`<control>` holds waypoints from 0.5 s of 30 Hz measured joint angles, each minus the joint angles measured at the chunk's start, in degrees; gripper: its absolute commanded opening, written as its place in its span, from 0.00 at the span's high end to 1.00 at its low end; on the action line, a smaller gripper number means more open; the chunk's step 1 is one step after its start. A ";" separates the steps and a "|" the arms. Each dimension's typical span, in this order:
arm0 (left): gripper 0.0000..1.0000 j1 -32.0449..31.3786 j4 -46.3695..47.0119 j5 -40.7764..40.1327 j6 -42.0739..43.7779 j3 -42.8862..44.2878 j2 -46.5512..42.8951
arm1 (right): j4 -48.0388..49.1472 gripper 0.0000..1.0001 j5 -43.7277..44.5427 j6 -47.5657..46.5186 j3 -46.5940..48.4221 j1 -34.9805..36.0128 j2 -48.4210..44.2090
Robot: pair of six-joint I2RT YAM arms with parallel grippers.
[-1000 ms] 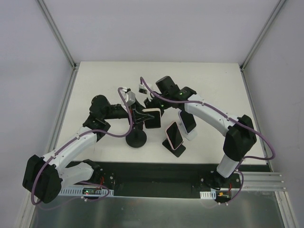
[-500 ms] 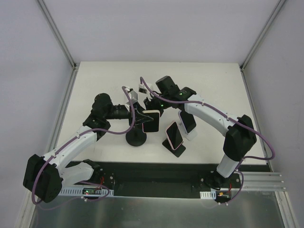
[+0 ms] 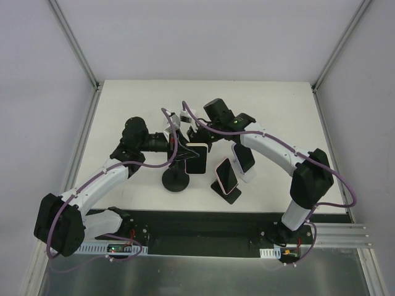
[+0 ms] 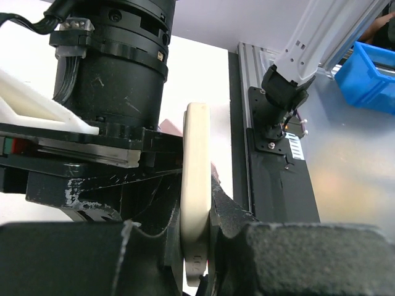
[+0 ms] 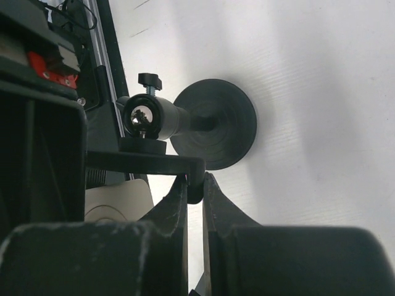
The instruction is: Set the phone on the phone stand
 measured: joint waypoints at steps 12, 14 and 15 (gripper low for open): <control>1.00 0.35 -6.60 -0.55 1.05 1.18 -0.42 | 2.34 0.99 -3.21 -2.78 -2.97 -0.85 -1.25; 1.00 0.33 -9.01 -2.21 1.95 1.20 -1.46 | 4.00 0.99 -3.19 -1.53 -4.39 -1.16 -1.84; 1.00 0.33 -10.45 -3.85 2.62 1.20 -2.29 | 4.94 0.99 -3.10 -0.68 -4.81 -1.20 -1.95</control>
